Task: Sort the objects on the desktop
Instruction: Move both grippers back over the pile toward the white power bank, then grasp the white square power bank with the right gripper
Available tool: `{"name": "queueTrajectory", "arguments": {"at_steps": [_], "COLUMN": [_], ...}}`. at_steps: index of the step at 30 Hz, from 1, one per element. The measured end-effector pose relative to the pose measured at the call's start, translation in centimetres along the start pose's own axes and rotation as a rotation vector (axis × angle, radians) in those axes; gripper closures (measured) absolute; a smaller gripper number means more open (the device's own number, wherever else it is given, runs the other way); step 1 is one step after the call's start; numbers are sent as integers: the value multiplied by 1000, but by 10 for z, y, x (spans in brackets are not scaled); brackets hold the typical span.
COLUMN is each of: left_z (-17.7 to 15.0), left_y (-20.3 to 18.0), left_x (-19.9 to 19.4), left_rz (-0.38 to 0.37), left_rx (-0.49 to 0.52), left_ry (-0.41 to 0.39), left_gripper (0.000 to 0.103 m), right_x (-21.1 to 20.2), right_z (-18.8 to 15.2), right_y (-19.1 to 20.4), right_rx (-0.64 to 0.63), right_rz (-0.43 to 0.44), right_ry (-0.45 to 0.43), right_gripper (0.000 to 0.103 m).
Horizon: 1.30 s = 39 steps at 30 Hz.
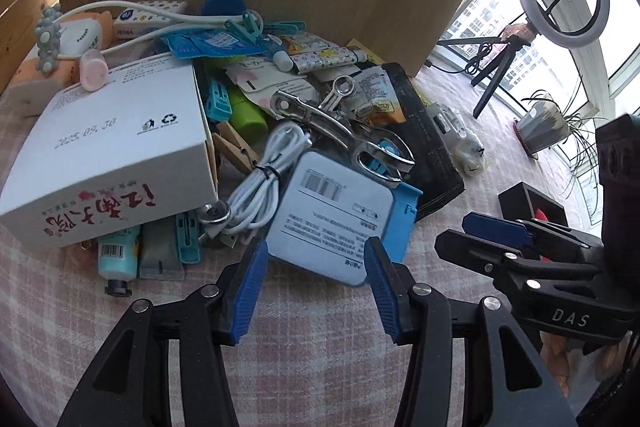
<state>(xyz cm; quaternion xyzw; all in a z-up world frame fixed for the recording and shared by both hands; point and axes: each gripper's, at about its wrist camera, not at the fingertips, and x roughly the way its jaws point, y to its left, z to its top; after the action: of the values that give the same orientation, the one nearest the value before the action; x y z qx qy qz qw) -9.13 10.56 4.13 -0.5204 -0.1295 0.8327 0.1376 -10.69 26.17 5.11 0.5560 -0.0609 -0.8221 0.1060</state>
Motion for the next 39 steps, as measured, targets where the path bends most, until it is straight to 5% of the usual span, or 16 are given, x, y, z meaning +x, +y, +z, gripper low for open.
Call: {"name": "queueTrajectory", "arguments": {"at_steps": [9, 17, 35, 39], "left_z": [4, -6, -14, -16], "left_y": [6, -22, -60, -60], "left_x": [3, 6, 12, 8], "left_rz": [0, -70, -60, -110], "left_rx": [-2, 80, 269, 230], "left_ry": [-6, 33, 54, 63], "left_gripper": [55, 55, 42, 42], "right_x": [14, 20, 29, 27], "right_z": [8, 11, 4, 1], "right_y": [3, -4, 8, 1], "right_rx": [31, 50, 45, 78], "right_rz": [43, 32, 63, 86], "right_ry": [37, 52, 92, 101], "right_gripper": [51, 52, 51, 52]}}
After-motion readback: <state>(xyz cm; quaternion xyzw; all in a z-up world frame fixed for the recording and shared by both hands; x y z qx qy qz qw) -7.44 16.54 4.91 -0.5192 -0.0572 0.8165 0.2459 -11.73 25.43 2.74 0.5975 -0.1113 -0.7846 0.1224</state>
